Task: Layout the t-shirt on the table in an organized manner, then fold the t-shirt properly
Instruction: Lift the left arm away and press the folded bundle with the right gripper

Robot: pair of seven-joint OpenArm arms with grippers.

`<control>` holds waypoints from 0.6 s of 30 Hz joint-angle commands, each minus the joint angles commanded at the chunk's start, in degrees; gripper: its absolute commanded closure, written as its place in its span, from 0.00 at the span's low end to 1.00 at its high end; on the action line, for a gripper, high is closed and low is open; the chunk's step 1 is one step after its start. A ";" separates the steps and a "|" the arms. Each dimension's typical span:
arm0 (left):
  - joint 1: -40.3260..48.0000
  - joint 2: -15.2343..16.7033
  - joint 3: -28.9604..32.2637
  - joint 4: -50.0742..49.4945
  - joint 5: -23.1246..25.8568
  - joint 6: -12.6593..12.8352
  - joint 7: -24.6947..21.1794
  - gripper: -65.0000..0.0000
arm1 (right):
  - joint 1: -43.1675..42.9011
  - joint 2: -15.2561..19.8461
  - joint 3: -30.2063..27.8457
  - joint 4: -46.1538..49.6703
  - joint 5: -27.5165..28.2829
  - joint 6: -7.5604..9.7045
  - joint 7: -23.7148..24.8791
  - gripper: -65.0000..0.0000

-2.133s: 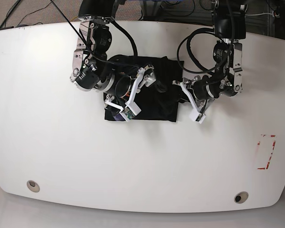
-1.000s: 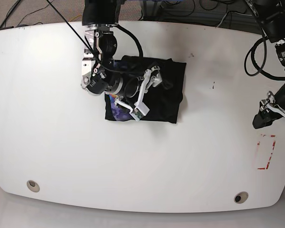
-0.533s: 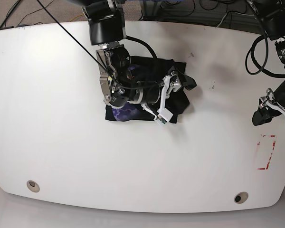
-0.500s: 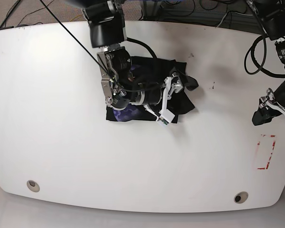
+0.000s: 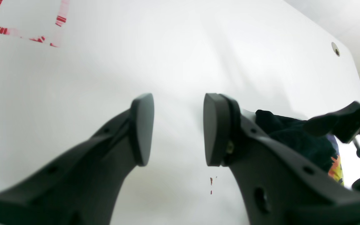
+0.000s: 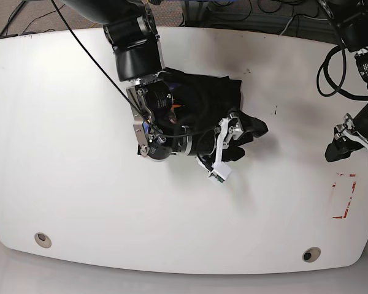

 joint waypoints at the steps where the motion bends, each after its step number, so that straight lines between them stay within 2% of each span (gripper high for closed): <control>1: 0.00 0.00 0.00 0.00 0.00 0.00 0.00 0.62 | -0.53 0.35 0.00 0.53 0.26 0.00 -0.53 0.05; 9: 0.00 0.09 0.18 -0.09 0.26 0.00 0.00 0.62 | -8.00 4.92 -0.35 7.30 4.22 0.00 -3.78 0.05; 18: -0.09 0.09 0.44 -0.18 0.35 0.00 0.00 0.62 | -13.36 9.93 -0.26 10.55 6.07 0.00 -4.22 0.05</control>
